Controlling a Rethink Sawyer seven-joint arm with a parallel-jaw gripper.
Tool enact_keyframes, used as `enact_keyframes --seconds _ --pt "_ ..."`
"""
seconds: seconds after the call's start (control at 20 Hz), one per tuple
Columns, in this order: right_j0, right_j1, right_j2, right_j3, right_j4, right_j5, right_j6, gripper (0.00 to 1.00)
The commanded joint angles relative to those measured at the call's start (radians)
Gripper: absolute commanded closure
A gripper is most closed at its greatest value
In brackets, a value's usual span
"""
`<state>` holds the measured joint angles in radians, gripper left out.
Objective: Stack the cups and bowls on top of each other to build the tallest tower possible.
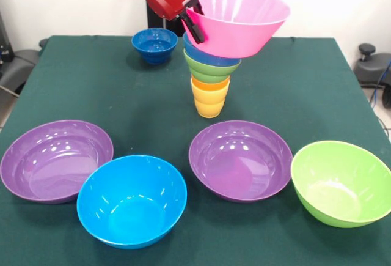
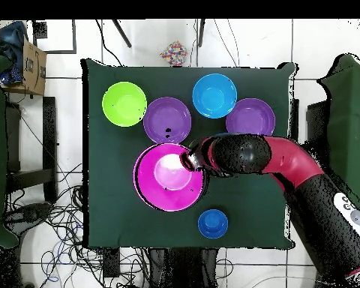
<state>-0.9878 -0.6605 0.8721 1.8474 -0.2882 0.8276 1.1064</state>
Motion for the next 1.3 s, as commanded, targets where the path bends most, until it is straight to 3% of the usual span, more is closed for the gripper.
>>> enact_keyframes --seconds 0.05,1.3 --pt "0.011 0.035 -0.035 -0.037 -0.027 0.087 -0.037 1.0" --pt "0.013 0.026 -0.042 -0.029 -0.03 0.098 -0.034 1.0"
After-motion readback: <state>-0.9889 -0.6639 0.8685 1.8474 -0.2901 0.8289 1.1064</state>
